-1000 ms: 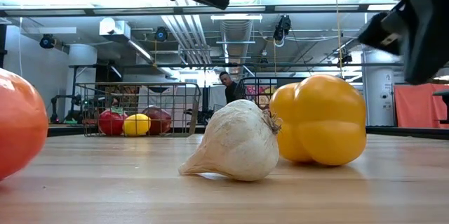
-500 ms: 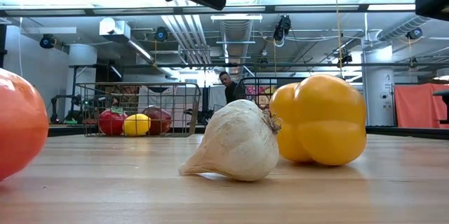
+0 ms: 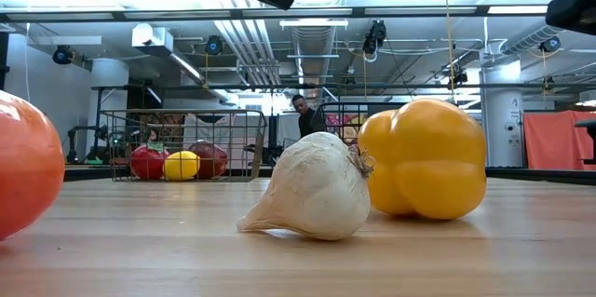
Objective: Sort produce into baskets
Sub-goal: Put the lemon into the gold wire basket
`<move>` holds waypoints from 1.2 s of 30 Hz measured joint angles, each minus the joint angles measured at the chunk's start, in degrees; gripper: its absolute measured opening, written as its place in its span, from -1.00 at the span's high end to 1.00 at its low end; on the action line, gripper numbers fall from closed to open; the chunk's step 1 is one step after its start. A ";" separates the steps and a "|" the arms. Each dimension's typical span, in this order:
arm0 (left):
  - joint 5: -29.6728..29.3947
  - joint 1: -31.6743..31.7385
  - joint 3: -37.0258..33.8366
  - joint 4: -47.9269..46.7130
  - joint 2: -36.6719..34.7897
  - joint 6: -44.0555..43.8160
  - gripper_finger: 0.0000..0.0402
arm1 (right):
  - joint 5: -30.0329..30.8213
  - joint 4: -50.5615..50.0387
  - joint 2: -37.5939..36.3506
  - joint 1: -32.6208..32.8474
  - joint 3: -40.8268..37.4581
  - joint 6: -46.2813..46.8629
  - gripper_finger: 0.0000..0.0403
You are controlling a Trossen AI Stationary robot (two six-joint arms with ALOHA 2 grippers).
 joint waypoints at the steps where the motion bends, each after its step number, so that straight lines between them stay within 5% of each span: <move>1: 0.00 0.00 0.00 -0.33 -0.08 -0.25 1.00 | 0.24 0.24 0.00 0.00 -0.17 -0.01 -0.22; 12: 0.01 0.02 0.00 -1.74 -0.34 -2.45 0.66 | -0.01 7.59 0.02 0.00 -5.18 0.67 -0.59; 23: -0.06 0.02 0.00 -1.70 -0.34 -2.47 0.34 | -2.76 12.80 0.26 -0.02 -9.60 0.00 -0.54; 36: 0.00 0.02 0.00 -1.67 -0.34 -2.47 0.30 | -0.16 18.53 -0.02 -0.38 -13.42 2.86 -0.49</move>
